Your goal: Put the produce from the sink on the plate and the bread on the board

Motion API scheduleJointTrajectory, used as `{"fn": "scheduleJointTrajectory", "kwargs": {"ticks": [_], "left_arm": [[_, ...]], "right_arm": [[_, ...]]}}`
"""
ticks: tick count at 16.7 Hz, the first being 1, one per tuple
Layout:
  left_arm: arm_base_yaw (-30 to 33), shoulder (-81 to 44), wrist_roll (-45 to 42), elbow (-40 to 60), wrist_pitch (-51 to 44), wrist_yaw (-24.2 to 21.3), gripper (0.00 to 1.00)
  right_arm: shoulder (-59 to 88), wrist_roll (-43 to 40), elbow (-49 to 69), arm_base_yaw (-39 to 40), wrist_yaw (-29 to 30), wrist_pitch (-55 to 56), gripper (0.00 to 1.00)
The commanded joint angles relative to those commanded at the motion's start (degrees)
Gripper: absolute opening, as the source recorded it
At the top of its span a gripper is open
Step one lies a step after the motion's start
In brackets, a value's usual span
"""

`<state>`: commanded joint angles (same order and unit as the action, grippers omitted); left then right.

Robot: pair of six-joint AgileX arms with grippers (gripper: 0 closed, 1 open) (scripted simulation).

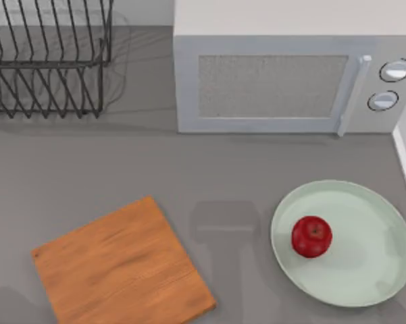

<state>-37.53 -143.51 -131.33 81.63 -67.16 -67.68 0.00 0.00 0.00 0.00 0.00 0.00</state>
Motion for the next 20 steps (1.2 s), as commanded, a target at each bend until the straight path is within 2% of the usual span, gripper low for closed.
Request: {"fn": "scheduleJointTrajectory", "kwargs": {"ticks": [4,17,20], "left_arm": [[0.07,0.03,0.12,-0.08,0.13,-0.04,1.0],[0.07,0.03,0.12,-0.08,0.13,-0.04,0.02],[0.07,0.03,0.12,-0.08,0.13,-0.04,0.0]], "right_arm": [[0.0,0.0,0.0,0.0,0.0,0.0,1.0],[0.0,0.0,0.0,0.0,0.0,0.0,1.0],[0.0,0.0,0.0,0.0,0.0,0.0,1.0]]}}
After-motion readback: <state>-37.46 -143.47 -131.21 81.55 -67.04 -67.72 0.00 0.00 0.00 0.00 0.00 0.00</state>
